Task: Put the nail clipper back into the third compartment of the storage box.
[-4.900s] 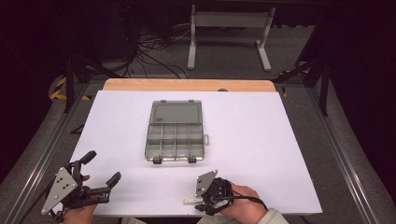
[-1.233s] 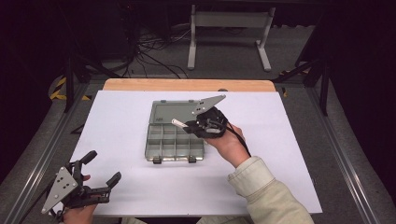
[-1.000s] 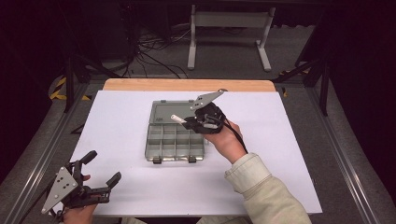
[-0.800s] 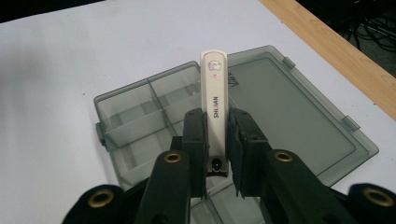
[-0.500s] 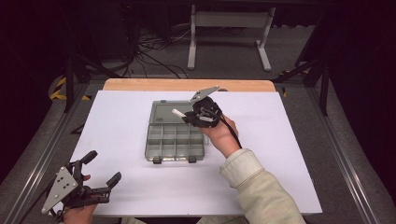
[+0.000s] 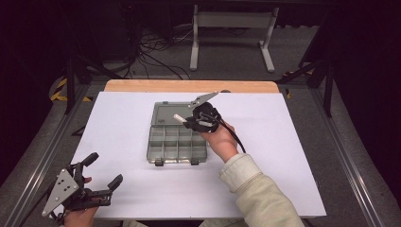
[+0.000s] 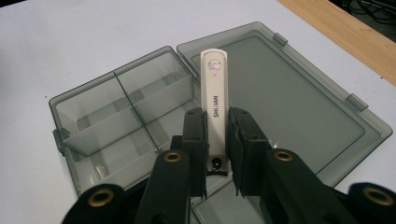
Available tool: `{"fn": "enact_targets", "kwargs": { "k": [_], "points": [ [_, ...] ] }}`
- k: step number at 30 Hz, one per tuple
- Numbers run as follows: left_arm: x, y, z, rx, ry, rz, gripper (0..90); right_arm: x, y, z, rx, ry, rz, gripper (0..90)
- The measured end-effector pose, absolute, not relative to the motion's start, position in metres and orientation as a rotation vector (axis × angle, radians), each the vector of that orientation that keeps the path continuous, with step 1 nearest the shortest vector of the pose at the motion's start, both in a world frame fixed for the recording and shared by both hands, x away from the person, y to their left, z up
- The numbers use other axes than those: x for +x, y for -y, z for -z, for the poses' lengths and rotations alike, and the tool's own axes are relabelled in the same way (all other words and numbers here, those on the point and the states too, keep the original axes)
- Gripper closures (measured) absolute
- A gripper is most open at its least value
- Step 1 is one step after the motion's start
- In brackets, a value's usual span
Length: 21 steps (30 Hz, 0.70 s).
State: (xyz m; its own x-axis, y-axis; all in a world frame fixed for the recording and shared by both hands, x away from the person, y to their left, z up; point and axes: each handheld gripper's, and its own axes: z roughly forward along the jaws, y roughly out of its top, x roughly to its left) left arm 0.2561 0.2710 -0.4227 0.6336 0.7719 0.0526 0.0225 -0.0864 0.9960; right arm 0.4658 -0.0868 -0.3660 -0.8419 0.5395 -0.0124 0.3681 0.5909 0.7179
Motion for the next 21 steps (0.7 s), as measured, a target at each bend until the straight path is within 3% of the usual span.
{"fn": "enact_targets", "kwargs": {
  "k": [21],
  "points": [
    [0.256,-0.271,0.423,1.549,-0.686,-0.710,0.3,0.469,0.079,0.391,0.781,-2.648,-1.047,78.0]
  ]
}}
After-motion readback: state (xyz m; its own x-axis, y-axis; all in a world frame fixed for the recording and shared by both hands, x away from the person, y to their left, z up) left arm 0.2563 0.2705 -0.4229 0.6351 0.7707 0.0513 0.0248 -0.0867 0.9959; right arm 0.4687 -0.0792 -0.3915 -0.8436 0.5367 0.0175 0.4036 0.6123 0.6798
